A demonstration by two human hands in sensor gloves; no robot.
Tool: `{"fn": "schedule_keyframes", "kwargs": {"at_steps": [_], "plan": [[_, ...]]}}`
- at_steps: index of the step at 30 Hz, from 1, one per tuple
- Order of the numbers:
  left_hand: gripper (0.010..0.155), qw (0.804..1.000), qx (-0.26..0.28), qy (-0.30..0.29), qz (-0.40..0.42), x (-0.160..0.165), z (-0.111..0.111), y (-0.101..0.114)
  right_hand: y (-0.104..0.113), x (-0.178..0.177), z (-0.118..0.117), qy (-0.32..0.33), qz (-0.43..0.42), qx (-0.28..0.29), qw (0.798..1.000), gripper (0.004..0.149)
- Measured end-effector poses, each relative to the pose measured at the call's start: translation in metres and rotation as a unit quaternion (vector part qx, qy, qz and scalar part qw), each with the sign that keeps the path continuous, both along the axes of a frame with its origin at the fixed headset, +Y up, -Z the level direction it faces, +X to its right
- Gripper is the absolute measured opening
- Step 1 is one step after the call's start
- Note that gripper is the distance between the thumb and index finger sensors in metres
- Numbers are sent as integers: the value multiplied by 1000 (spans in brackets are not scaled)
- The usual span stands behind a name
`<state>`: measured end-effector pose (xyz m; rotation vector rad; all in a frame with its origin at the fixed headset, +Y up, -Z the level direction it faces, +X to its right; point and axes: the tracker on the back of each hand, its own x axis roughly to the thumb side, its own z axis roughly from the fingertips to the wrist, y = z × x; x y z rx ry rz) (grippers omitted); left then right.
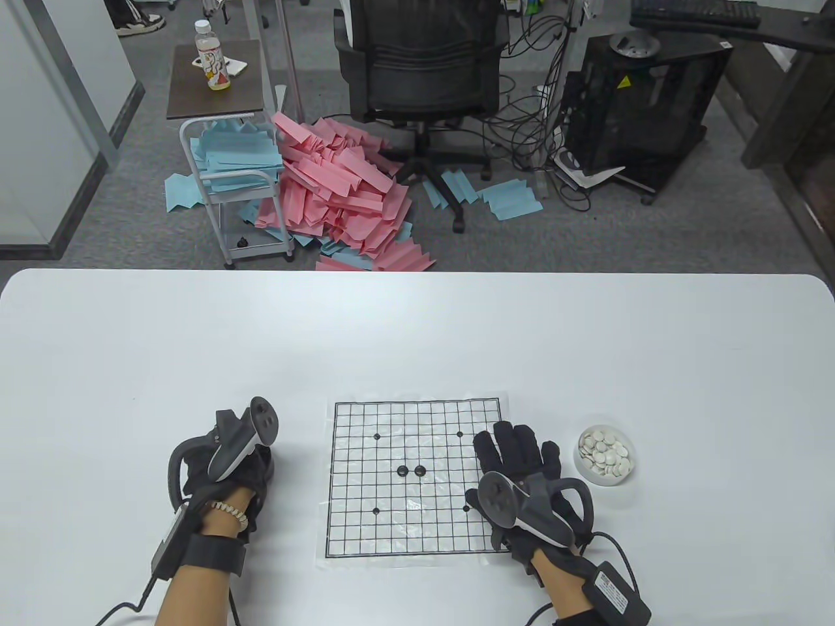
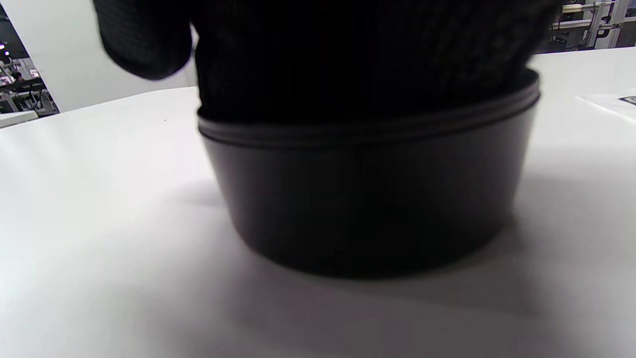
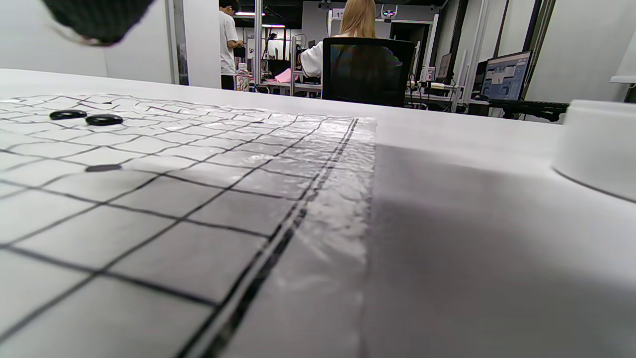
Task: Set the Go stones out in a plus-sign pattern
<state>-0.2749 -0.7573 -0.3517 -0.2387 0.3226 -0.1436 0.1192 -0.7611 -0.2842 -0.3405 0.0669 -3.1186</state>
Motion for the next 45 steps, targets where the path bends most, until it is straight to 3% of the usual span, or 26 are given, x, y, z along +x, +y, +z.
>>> {"fn": "schedule_keyframes", "kwargs": {"at_steps": [6, 17, 25, 29, 34, 40, 45], "plan": [[41, 999, 29, -4, -14, 0, 2, -3, 0, 0, 0, 1, 1, -1, 1000, 84], [41, 998, 14, -31, -43, 6, 3, -3, -1, 0, -1, 1, -1, -1, 1000, 84], [43, 994, 61, -35, -79, 14, 6, 25, -1, 1, -1, 1, 0, -2, 1000, 84], [43, 991, 92, -70, -63, 36, 7, 43, -1, 0, 0, 2, 0, -1, 1000, 84], [43, 987, 99, -126, 3, 76, 7, 47, -1, 0, 0, 2, -1, -1, 1000, 84], [42, 977, 66, -171, 105, 128, 1, 28, -1, 0, 0, 3, -2, 1, 1000, 84], [42, 975, 37, -183, 120, 158, -4, 9, -1, 0, 0, 4, -2, -1, 1000, 84]]}}
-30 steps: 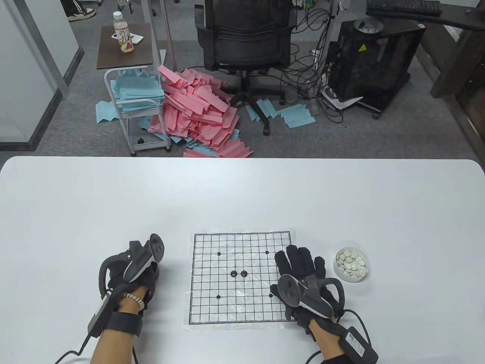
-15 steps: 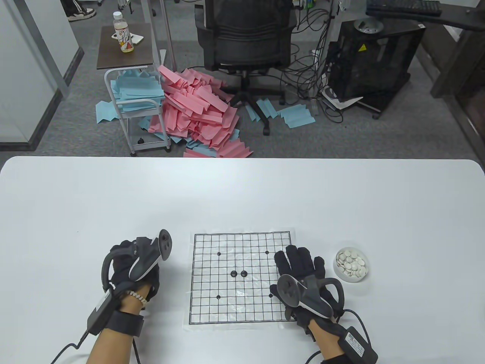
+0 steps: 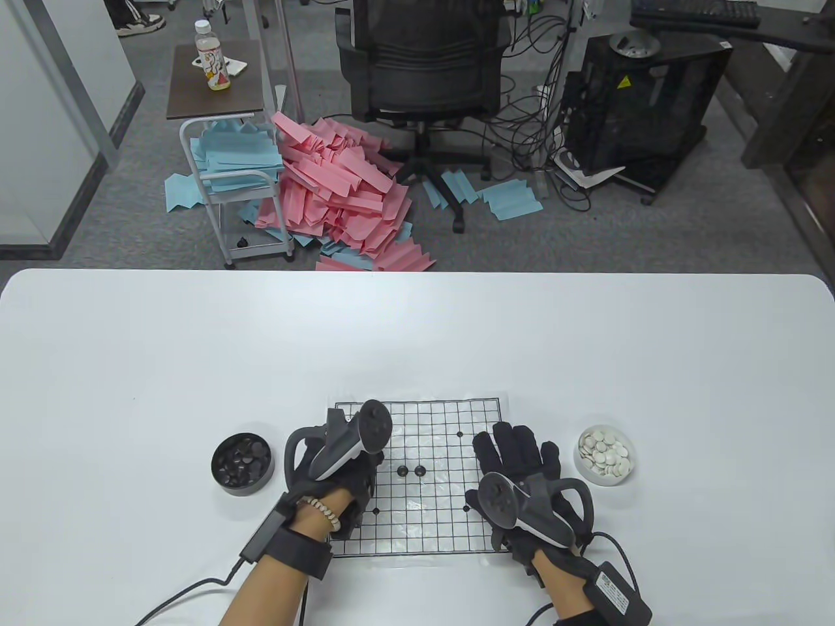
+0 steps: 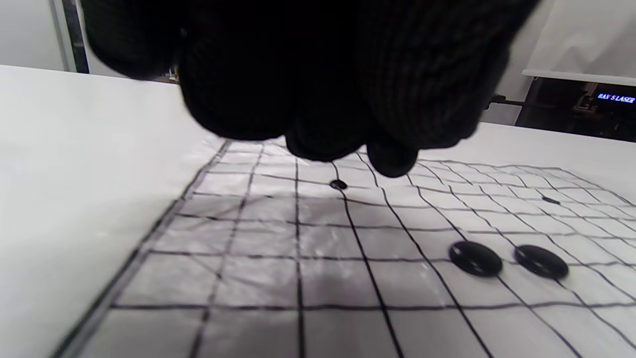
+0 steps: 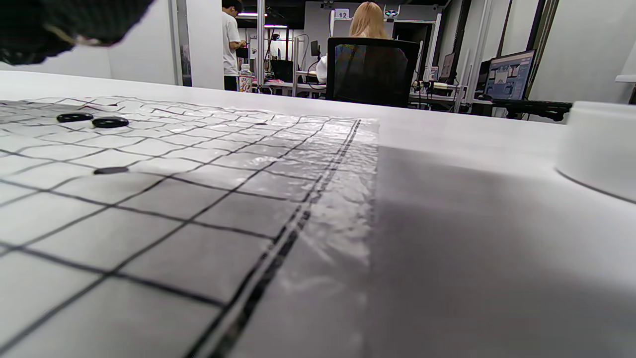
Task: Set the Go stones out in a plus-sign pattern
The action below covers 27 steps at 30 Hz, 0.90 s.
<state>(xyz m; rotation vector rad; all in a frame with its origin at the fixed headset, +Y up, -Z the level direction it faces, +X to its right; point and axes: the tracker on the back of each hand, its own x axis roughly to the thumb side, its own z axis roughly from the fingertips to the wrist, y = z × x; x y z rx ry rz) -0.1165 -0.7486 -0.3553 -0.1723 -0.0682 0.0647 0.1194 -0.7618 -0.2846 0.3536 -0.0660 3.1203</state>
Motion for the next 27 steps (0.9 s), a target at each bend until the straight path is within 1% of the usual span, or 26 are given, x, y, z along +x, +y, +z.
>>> {"fn": "schedule_keyframes", "kwargs": {"at_steps": [3, 8, 11, 17, 21, 23, 27], "plan": [[42, 1000, -13, -7, -11, 13, -2, -11, 0, 0, 0, 1, 1, 0, 1000, 84], [41, 999, -24, -11, -23, 19, -3, -21, 0, -1, 0, 3, 1, 1, 1000, 84], [41, 999, -26, -9, -21, 19, -3, -24, -1, -1, 0, 3, 2, 0, 1000, 84], [41, 1000, -9, -8, -12, 17, -1, -24, -1, -1, 1, 4, 2, 0, 1000, 84], [44, 1000, -1, -3, 14, 5, 1, -15, -1, -2, 1, 4, 0, 0, 1000, 84], [44, 1000, 10, 2, 19, -5, 3, -6, -1, -1, 1, 3, 0, -2, 1000, 84], [44, 999, 38, 28, 9, -39, 5, 19, -1, -1, 1, 2, 2, -3, 1000, 84]]}}
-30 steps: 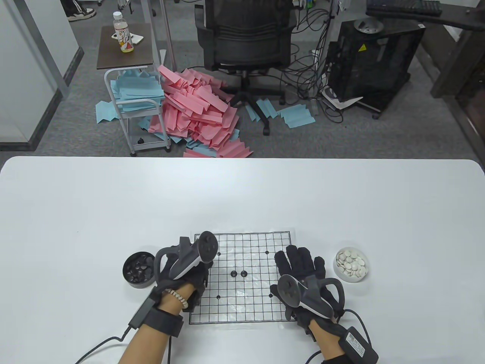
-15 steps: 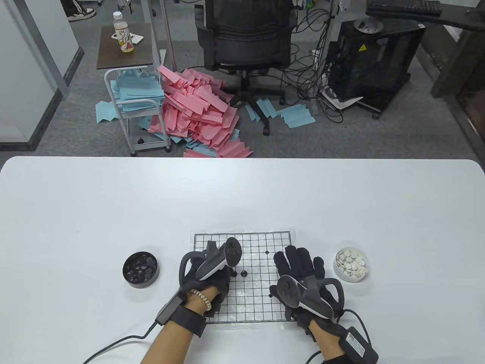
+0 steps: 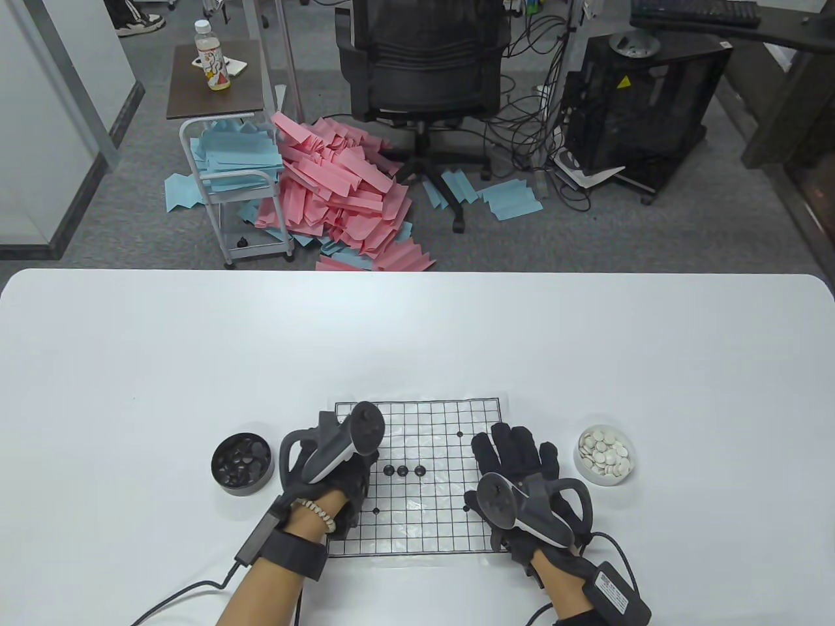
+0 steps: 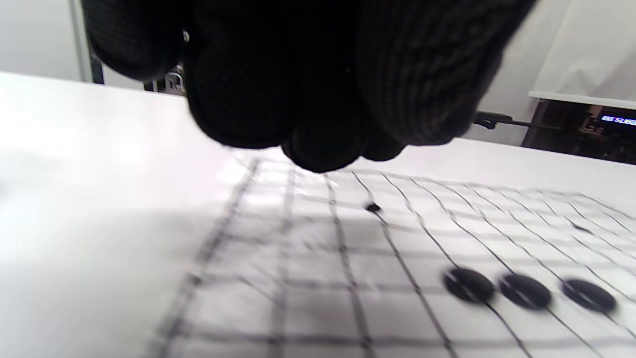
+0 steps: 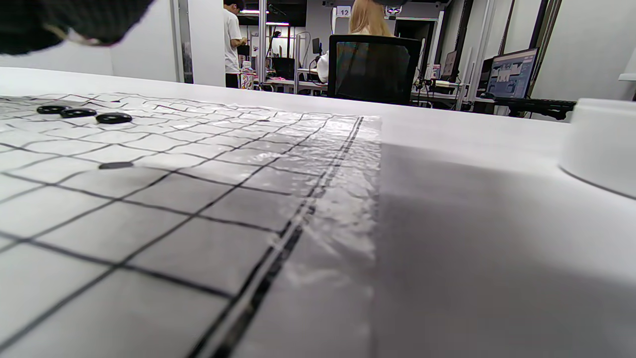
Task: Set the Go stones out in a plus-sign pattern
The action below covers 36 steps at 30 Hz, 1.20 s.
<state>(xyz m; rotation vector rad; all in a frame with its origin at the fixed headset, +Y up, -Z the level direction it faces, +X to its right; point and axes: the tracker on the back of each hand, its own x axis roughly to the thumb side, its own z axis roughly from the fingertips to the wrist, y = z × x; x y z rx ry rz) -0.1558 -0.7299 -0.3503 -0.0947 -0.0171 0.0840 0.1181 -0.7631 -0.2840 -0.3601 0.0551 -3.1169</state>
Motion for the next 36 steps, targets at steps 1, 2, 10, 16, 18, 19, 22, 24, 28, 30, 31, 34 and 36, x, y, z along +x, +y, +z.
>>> {"fn": "schedule_keyframes", "kwargs": {"at_steps": [1, 2, 10, 16, 18, 19, 22, 24, 28, 30, 31, 34, 36], "plan": [[44, 1000, 6, 11, -5, -11, 1, 7, 0, 0, 0, 0, 1, 0, 1000, 84], [43, 1000, 8, 20, -10, -19, 1, 11, 0, 0, 0, 0, 2, -1, 1000, 84], [48, 986, -42, 129, -97, -92, 5, 22, 0, -3, 0, 1, 5, 0, 1000, 84], [56, 975, -123, 158, -92, -117, 1, -6, 0, -2, -1, -2, 7, -3, 1000, 84], [57, 973, -137, 168, -78, -122, 0, -14, 0, -2, -1, -2, 7, -4, 1000, 84], [57, 973, -141, 177, -56, -126, -1, -17, 0, -2, -1, -2, 6, -4, 1000, 84], [58, 970, -149, 188, -36, -131, -3, -21, 0, -1, -1, -3, 6, -5, 1000, 84], [58, 971, -141, 188, -49, -130, -3, -24, -1, -2, -1, -3, 8, -7, 1000, 84], [56, 973, -123, 177, -88, -124, -4, -28, -1, -2, -2, -3, 12, -8, 1000, 84], [55, 974, -103, 166, -114, -120, -4, -29, 0, -2, -1, -3, 11, -7, 1000, 84], [53, 974, -94, 166, -119, -119, -4, -30, 0, -2, -1, -3, 10, -6, 1000, 84], [49, 976, -68, 162, -130, -118, -2, -31, 0, -2, -1, -3, 10, -7, 1000, 84], [47, 978, -52, 158, -125, -121, -1, -31, 0, -2, -1, -3, 10, -7, 1000, 84]]}}
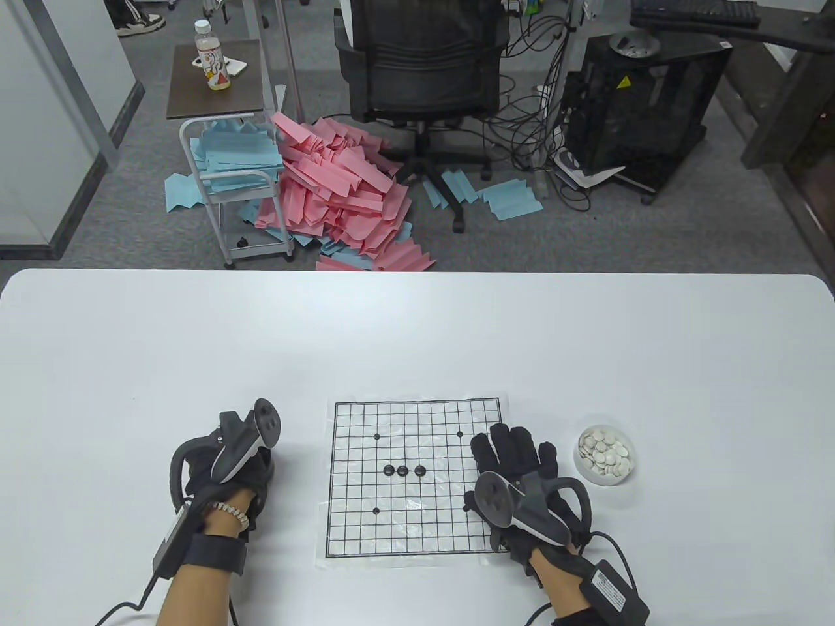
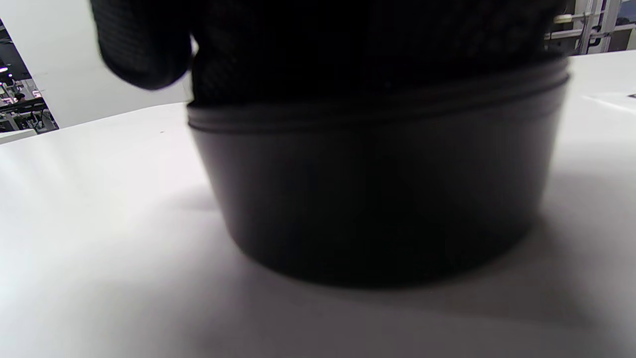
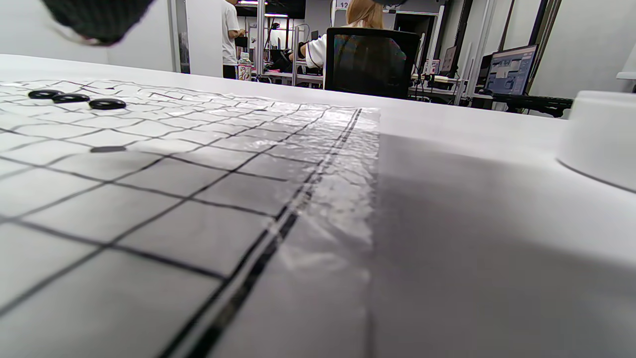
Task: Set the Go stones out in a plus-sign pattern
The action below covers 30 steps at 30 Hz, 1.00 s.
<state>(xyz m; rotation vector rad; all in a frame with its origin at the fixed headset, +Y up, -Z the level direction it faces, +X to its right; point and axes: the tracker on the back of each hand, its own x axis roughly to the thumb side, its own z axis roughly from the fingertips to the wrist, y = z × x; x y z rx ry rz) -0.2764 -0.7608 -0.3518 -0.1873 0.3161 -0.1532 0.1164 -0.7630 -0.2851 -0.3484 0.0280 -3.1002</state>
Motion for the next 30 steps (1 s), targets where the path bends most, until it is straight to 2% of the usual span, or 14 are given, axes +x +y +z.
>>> {"fn": "schedule_keyframes", "kwargs": {"at_steps": [10, 13, 17, 19, 23, 30], "plan": [[39, 1000, 13, -1, 28, -5, 2, 1, 0, 1, 0, 0, -2, 1, 1000, 84], [40, 999, 24, -1, 24, -5, 2, 11, 0, 0, 0, -1, 0, -1, 1000, 84], [41, 998, 60, -6, 30, 3, 3, 37, 0, 0, 0, 0, 1, -1, 1000, 84], [41, 996, 79, -22, 44, 14, 3, 48, 0, 0, 0, 0, 1, 0, 1000, 84], [41, 987, 103, -91, 83, 53, 3, 65, 0, -1, 0, 2, 1, 3, 1000, 84], [40, 966, 96, -189, 147, 136, -3, 67, 0, 0, 0, 2, -2, 3, 1000, 84]]}}
